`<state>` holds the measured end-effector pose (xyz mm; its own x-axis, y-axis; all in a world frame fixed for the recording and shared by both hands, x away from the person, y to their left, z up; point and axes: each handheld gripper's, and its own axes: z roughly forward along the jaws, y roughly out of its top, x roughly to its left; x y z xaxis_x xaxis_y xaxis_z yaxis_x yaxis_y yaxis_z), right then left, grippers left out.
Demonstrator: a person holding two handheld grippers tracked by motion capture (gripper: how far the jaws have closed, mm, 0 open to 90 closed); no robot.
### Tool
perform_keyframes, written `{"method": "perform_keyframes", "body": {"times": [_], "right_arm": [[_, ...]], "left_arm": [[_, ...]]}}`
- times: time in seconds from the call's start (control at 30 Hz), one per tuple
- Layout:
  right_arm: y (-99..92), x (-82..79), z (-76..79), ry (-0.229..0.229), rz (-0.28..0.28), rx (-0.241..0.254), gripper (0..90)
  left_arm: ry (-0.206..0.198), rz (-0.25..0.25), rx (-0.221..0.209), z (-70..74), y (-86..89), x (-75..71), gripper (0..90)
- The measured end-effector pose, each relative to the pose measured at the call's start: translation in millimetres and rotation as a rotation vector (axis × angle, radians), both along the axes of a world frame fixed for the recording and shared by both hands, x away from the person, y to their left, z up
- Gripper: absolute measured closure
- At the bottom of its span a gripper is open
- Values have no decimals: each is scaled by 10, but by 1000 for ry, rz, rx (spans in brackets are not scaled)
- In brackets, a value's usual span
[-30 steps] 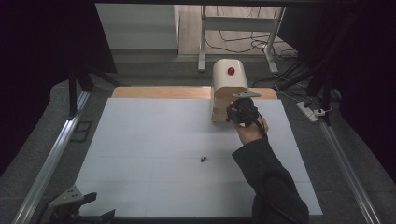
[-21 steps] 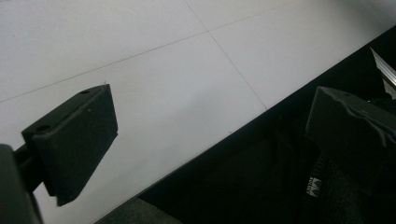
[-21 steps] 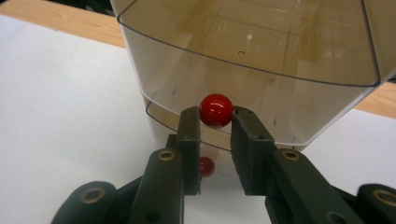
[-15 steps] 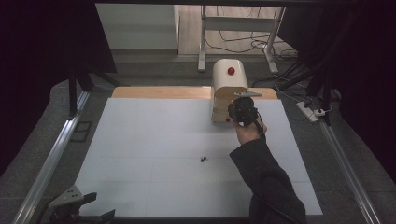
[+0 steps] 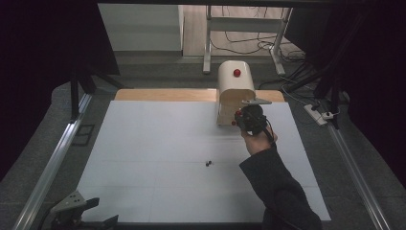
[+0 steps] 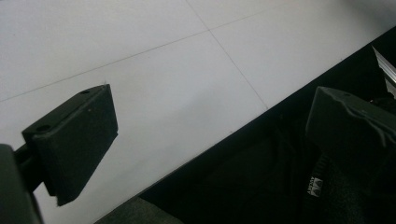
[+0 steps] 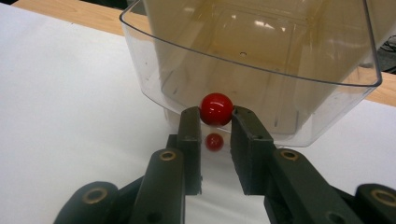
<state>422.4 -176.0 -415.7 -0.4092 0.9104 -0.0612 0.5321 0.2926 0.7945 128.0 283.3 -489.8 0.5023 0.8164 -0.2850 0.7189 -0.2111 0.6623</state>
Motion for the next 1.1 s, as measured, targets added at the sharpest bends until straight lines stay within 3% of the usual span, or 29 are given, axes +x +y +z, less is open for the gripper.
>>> {"method": "perform_keyframes", "body": {"times": [0.27, 0.53, 0.8, 1.1], "right_arm": [[-35, -127, -18, 2, 18, 7, 736], [-75, -132, -20, 15, 38, 27, 725], [-166, -140, 40, 52, 86, 59, 596], [-230, -127, 123, 86, 169, 52, 423]], "left_arm": [[1, 3, 1, 1, 0, 1, 23], [2, 5, 0, 0, 2, 1, 23], [1, 4, 3, 0, -2, 0, 24], [2, 5, 5, 0, -4, 2, 24]]}}
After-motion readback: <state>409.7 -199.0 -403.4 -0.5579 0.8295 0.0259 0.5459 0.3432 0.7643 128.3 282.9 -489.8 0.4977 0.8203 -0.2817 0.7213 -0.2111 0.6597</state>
